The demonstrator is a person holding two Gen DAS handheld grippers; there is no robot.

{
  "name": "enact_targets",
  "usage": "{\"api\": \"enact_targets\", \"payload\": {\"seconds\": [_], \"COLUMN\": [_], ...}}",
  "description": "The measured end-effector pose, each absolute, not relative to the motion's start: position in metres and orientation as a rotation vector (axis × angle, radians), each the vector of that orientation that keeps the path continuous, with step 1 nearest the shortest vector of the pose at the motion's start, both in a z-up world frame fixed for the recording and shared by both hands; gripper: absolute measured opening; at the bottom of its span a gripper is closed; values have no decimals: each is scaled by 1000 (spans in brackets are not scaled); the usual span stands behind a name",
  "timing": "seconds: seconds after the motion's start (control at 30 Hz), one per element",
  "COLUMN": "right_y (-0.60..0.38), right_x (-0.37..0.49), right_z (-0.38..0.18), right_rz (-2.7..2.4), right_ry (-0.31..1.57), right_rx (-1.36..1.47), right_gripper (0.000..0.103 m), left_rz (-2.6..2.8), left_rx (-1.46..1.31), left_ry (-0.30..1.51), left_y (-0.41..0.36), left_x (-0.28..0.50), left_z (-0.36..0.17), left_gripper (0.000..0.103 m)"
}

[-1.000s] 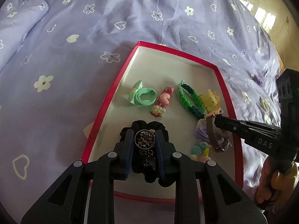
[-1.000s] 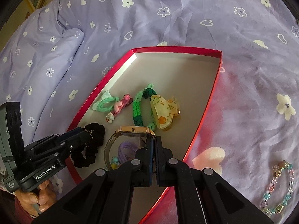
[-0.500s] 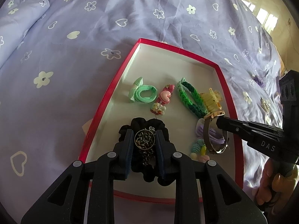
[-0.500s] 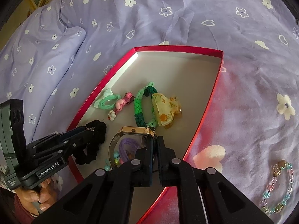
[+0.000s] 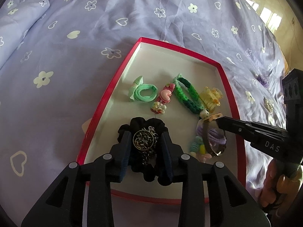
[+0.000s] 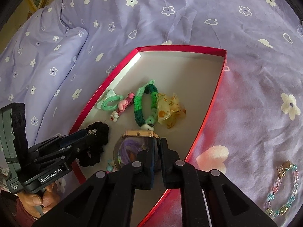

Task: Organize jewelry
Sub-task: 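Lower and release the ring with the left tool while the right tool releases the watch in the box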

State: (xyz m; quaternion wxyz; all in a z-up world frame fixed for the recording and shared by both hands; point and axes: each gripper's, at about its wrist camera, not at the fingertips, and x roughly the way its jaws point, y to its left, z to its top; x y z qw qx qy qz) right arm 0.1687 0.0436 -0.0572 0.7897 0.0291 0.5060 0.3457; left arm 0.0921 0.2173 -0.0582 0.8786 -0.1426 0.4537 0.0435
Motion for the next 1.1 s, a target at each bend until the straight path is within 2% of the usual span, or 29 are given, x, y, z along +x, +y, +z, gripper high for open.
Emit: {"api": "enact_targets", "payload": {"seconds": [0.3,0.47,0.63,0.9,1.1], "right_y": [45,45,44,34,19], "right_x": [167,167,165,158,151], "right_z": [-57,-57,-52,-32,-27], "right_rz": [746,748,763,775,770], "right_ry": [1089,1090,1074,1014,995], "right_rx": [56,57,64,98,144], "right_gripper": [10,10,25,43,46], "left_rz": [90,88,90,97,113], "left_rx": [-299,-295,-286,-284,-276], "left_ry": [945,947,945,931,910], "left_y": [216,216,213,209,206], "left_x": [92,91,87,80,67], "left_z": [-58,-58,-56,-47,-36], "left_gripper": [33,38,45,62,78]}}
